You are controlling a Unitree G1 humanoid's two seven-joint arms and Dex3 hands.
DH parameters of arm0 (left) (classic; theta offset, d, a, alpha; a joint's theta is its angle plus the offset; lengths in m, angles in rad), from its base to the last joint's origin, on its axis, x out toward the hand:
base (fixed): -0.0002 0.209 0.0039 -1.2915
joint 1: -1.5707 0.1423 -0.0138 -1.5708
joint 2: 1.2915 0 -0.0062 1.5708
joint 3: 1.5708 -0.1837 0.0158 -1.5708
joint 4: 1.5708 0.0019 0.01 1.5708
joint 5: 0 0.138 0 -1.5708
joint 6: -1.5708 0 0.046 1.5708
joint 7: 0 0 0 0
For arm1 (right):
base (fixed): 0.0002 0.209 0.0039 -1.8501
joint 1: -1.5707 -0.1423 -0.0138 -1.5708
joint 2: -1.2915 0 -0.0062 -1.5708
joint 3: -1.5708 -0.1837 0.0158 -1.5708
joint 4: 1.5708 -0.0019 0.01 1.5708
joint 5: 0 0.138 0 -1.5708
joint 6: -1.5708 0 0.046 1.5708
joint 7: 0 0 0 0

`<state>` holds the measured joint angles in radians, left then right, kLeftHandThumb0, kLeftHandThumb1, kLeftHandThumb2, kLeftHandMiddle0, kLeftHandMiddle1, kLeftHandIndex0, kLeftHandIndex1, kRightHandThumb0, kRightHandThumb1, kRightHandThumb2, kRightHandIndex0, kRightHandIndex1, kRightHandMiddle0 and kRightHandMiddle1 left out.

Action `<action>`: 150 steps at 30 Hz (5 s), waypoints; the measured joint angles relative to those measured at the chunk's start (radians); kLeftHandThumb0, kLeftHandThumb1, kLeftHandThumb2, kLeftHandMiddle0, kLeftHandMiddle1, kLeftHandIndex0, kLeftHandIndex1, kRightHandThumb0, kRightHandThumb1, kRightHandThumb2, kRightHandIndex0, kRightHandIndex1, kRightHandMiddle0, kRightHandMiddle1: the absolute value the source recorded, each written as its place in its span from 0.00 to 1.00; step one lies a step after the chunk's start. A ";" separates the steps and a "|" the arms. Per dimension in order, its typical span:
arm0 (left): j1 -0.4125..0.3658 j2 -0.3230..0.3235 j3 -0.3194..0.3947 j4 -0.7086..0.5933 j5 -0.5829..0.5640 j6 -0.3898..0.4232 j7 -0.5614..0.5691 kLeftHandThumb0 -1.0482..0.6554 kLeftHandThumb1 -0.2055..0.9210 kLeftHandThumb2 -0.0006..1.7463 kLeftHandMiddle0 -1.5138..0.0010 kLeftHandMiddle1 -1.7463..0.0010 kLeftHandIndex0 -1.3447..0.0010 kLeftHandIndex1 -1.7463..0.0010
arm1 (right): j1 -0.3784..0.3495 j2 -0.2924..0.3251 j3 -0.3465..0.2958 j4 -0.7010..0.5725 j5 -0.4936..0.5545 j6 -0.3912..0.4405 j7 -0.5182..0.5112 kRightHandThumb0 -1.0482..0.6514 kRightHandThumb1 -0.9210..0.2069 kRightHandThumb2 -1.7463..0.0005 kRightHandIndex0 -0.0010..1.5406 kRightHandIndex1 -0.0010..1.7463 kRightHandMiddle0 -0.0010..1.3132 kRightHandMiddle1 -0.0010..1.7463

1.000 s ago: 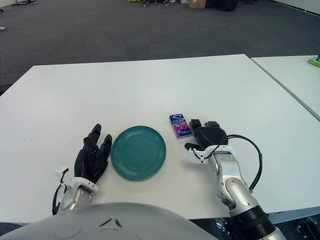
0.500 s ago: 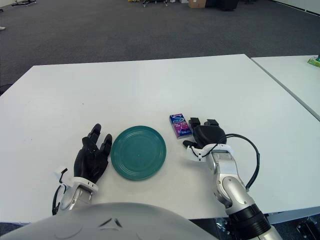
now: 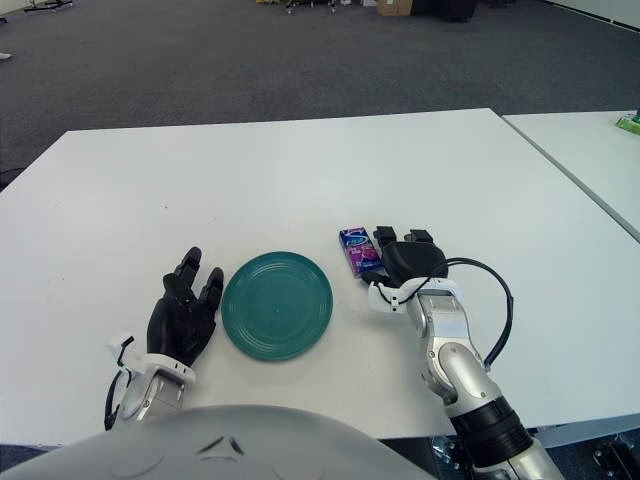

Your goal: Put the gum into the plate.

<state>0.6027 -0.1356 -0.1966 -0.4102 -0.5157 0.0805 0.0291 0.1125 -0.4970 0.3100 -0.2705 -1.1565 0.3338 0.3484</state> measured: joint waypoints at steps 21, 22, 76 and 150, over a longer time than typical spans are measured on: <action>-0.001 0.001 0.006 -0.001 -0.060 0.011 -0.014 0.03 1.00 0.50 0.98 1.00 1.00 0.92 | 0.003 0.055 -0.001 -0.088 0.019 0.026 0.136 0.00 0.00 0.54 0.02 0.00 0.00 0.01; -0.001 0.001 0.007 -0.001 -0.063 0.013 -0.014 0.02 1.00 0.50 0.98 1.00 1.00 0.93 | 0.004 0.059 0.000 -0.088 0.024 0.026 0.139 0.00 0.00 0.54 0.02 0.00 0.00 0.00; 0.029 0.003 0.010 -0.004 -0.092 0.020 -0.054 0.01 1.00 0.51 0.97 1.00 1.00 0.91 | -0.005 0.105 0.066 0.057 0.032 -0.016 -0.080 0.01 0.00 0.56 0.03 0.01 0.04 0.13; 0.082 0.008 -0.048 0.049 -0.090 -0.094 -0.102 0.03 1.00 0.52 0.97 1.00 1.00 0.92 | 0.062 0.046 -0.012 0.192 0.156 -0.161 -0.472 0.04 0.00 0.57 0.09 0.01 0.00 0.22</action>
<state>0.6850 -0.1276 -0.2441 -0.3615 -0.6055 -0.0131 -0.0724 0.1750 -0.4506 0.2984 -0.0788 -1.0002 0.1730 -0.1238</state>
